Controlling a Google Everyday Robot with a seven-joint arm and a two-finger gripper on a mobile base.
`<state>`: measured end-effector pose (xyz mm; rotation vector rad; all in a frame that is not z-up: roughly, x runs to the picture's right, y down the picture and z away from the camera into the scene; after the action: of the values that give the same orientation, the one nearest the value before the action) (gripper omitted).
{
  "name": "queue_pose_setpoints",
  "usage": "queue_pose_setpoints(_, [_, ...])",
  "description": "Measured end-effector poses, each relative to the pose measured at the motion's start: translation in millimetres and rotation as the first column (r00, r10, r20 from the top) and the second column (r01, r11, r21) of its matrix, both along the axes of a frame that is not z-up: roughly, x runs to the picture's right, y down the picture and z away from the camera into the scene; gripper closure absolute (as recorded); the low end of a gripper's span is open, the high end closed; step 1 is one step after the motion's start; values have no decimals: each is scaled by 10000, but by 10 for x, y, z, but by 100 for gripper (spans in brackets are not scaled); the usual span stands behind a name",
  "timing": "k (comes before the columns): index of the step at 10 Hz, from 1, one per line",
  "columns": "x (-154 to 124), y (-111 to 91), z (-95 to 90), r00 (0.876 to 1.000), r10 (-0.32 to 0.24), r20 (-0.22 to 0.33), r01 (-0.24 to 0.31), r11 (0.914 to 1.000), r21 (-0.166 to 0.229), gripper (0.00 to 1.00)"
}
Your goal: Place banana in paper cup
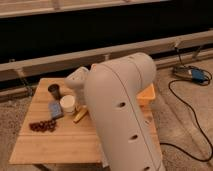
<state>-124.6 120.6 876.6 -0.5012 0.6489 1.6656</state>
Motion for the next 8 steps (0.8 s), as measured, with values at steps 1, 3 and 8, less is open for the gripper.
queue_pose_setpoints(1, [-14, 5, 15, 10000, -19, -21, 19, 10000, 39, 35])
queue_pose_setpoints(3, [-78, 42, 55, 9999, -98, 32, 98, 9998, 163, 35])
queue_pose_setpoints(8, [-48, 128, 144, 9997, -239, -48, 241, 9994, 258, 57])
